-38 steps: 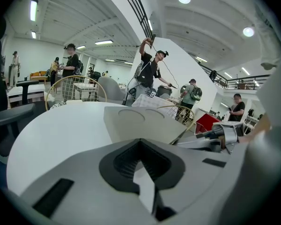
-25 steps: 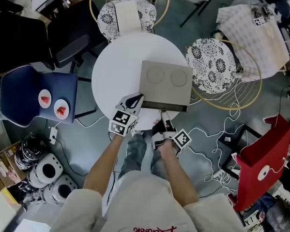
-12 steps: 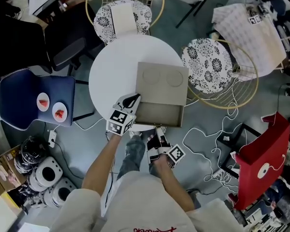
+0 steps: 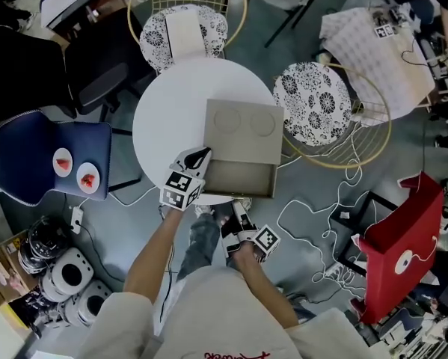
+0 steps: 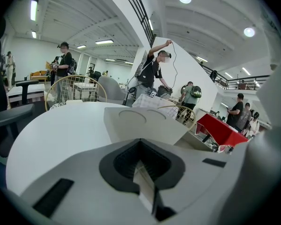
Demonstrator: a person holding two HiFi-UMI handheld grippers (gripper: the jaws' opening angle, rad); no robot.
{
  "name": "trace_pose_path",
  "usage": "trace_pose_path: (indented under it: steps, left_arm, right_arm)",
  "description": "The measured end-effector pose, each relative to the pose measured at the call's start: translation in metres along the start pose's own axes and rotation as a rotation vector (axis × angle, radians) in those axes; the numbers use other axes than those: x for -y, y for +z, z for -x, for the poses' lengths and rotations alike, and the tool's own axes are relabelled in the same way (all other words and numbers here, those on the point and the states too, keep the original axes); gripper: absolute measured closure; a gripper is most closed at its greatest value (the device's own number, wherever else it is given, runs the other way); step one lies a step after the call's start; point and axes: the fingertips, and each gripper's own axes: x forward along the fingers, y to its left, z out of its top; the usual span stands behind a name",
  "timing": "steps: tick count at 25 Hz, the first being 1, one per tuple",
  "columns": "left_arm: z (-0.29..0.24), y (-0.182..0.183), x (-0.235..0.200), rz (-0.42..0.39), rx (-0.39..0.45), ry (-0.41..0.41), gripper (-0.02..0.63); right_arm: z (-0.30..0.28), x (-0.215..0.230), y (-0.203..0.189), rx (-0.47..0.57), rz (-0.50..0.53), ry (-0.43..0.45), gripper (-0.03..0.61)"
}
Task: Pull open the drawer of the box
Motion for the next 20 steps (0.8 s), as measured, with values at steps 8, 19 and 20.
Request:
trace_pose_path:
  steps: [8, 19, 20]
  left_arm:
    - [0.017, 0.003, 0.010, -0.019, 0.000, -0.015, 0.602]
    - [0.061, 0.014, 0.047, -0.063, 0.032, -0.067, 0.603]
    - [0.066, 0.015, 0.051, -0.065, 0.037, -0.071, 0.602]
  right_arm:
    - [0.024, -0.005, 0.003, 0.035, -0.018, 0.045, 0.451]
    - [0.044, -0.039, 0.000, 0.112, 0.020, 0.145, 0.561]
    - [0.047, -0.042, -0.001, 0.116, 0.033, 0.152, 0.561]
